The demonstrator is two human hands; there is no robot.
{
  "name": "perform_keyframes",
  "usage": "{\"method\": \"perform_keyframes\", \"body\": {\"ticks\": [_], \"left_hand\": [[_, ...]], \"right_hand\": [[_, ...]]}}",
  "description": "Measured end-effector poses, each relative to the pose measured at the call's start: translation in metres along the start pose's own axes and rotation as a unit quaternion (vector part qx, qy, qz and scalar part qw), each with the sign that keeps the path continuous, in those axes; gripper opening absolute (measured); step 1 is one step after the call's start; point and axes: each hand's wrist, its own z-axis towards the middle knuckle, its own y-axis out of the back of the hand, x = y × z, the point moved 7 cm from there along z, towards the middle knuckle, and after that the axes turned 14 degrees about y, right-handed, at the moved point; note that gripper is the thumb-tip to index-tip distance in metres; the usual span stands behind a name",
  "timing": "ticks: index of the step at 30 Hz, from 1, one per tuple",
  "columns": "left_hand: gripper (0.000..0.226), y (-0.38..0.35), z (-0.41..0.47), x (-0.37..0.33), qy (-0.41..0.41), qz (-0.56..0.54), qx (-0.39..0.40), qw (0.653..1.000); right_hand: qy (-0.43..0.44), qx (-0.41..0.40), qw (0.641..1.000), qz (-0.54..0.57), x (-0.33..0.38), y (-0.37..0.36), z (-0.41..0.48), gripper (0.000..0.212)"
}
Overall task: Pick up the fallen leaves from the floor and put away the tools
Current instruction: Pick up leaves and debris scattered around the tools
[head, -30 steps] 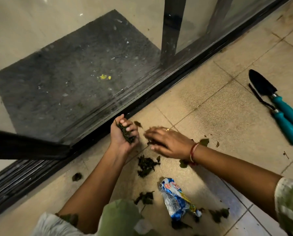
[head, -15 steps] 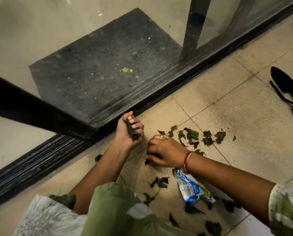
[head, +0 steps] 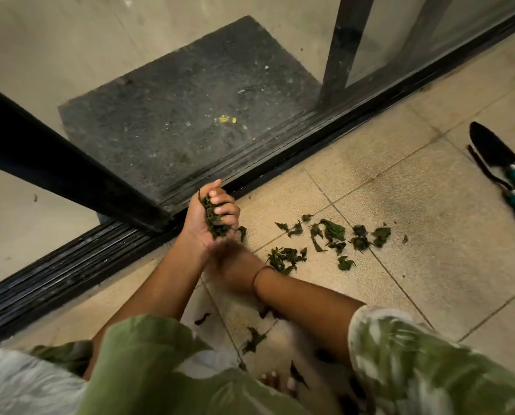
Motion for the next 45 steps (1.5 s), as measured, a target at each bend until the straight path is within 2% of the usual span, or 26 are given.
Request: {"method": "perform_keyframes", "body": {"ticks": [1,2,5,6,8,11,13,16,18,20,21,23,25,27,29,33,38,41,43,45], "left_hand": [[0.041,0.0,0.001,0.001,0.001,0.0,0.0,1.0],[0.04,0.0,0.003,0.001,0.001,0.0,-0.002,1.0],[0.039,-0.002,0.011,0.006,0.004,0.004,-0.015,1.0],[0.039,-0.003,0.015,0.008,0.005,0.005,-0.018,1.0],[0.038,-0.005,0.021,0.011,0.009,0.008,-0.025,1.0],[0.037,-0.006,0.028,0.014,0.023,0.017,-0.021,0.999],[0.033,-0.005,0.028,0.009,0.017,0.026,-0.019,0.999],[0.033,-0.002,0.03,0.007,0.008,0.018,-0.028,0.999],[0.033,0.001,0.034,0.01,0.015,0.003,-0.033,0.999],[0.034,0.002,0.04,0.017,0.022,-0.006,-0.037,0.999],[0.035,0.002,0.044,0.02,0.024,-0.008,-0.04,0.999],[0.035,0.0,0.055,0.026,0.037,-0.01,-0.046,0.998],[0.035,-0.003,0.065,0.033,0.054,-0.009,-0.045,0.997],[0.034,-0.005,0.073,0.042,0.065,-0.012,-0.046,0.997],[0.034,-0.006,0.079,0.05,0.07,-0.009,-0.056,0.996],[0.033,-0.005,0.081,0.058,0.065,-0.007,-0.078,0.995],[0.033,0.0,0.079,0.056,0.069,-0.007,-0.077,0.995],[0.033,0.001,0.077,0.051,0.067,-0.007,-0.072,0.995],[0.033,0.003,0.074,0.048,0.063,-0.009,-0.072,0.995],[0.032,0.005,0.072,0.046,0.06,-0.012,-0.079,0.995]], "right_hand": [[-0.005,0.013,0.997,-0.074,-0.011,0.012,-0.025,0.032],[-0.006,0.06,0.994,-0.09,-0.021,0.007,-0.047,0.029],[-0.044,-0.031,0.996,-0.075,-0.048,0.024,-0.117,0.019],[-0.06,-0.028,0.994,-0.093,-0.054,0.024,-0.128,0.017],[-0.074,-0.035,0.992,-0.095,-0.063,0.022,-0.134,0.019],[-0.093,-0.066,0.99,-0.078,-0.064,0.03,-0.102,0.034],[-0.086,-0.04,0.995,-0.04,-0.063,0.028,-0.071,0.038],[-0.068,-0.006,0.997,-0.047,-0.073,0.029,-0.067,0.031],[-0.073,-0.037,0.995,-0.05,-0.081,0.033,-0.096,0.023],[-0.09,-0.056,0.992,-0.063,-0.087,0.035,-0.141,0.023],[-0.113,-0.076,0.988,-0.066,-0.089,0.039,-0.165,0.026],[-0.211,-0.148,0.966,-0.022,-0.094,0.05,-0.214,0.04],[-0.308,-0.199,0.93,-0.003,-0.1,0.055,-0.253,0.066],[-0.363,-0.172,0.916,-0.003,-0.106,0.047,-0.273,0.096],[-0.387,-0.106,0.916,0.02,-0.11,0.026,-0.28,0.113],[-0.334,-0.044,0.941,0.02,-0.106,0.006,-0.252,0.116],[-0.249,-0.055,0.967,0.017,-0.096,0.003,-0.199,0.115],[-0.23,-0.043,0.972,0.009,-0.096,0.002,-0.174,0.113],[-0.221,-0.028,0.975,-0.01,-0.094,0.002,-0.161,0.102],[-0.203,-0.056,0.977,-0.035,-0.09,0.007,-0.153,0.076]]}}
